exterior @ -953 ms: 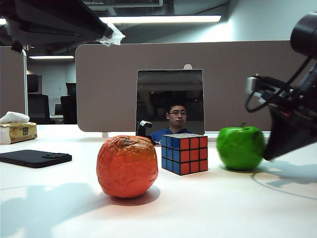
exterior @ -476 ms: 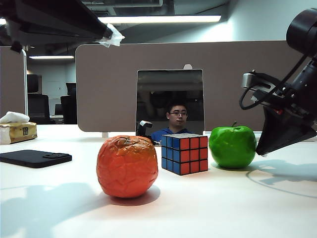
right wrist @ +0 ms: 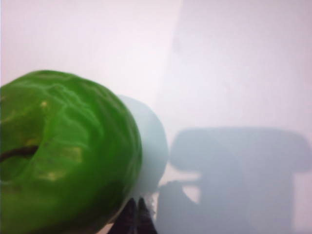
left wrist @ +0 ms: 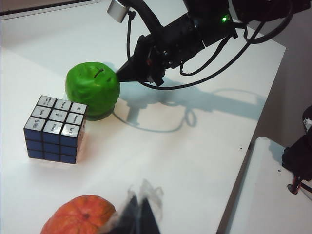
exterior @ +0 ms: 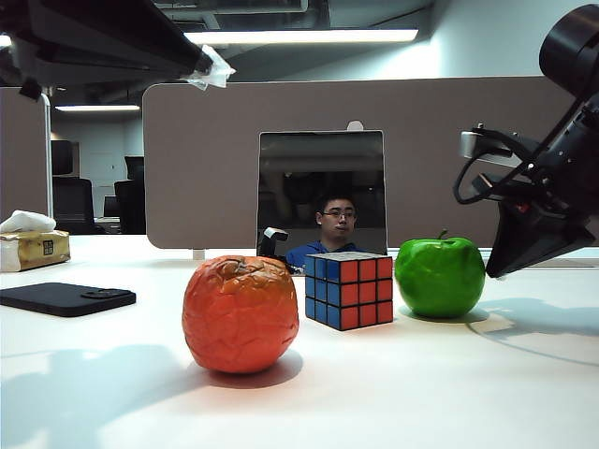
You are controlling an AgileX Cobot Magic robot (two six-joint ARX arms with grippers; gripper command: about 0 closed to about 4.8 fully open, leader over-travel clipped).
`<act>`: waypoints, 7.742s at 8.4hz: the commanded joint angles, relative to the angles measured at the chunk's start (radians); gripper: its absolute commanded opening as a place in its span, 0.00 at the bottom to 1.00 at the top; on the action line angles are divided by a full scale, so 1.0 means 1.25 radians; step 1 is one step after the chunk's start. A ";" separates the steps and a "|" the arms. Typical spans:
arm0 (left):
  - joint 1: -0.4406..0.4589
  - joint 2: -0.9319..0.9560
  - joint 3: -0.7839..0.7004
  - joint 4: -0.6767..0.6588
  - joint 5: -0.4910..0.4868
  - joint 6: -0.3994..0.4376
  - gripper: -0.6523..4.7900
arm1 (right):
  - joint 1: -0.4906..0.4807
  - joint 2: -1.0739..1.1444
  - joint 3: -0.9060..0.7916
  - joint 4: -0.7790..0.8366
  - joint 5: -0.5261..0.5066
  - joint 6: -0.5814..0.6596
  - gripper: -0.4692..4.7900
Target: Move all the fruits on the tabletop near the face of the Rubik's cube that has the color most similar to each fruit.
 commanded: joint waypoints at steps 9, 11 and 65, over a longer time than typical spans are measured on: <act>-0.065 0.019 0.002 0.186 -0.502 0.079 0.11 | 0.001 0.032 0.004 0.043 -0.071 0.001 0.09; -0.066 0.049 0.002 0.222 -0.500 0.074 0.11 | 0.001 0.032 0.004 0.042 -0.075 0.001 0.09; -0.103 0.355 0.132 0.041 -0.252 0.006 0.11 | 0.070 -0.122 -0.027 -0.145 -0.167 0.015 0.09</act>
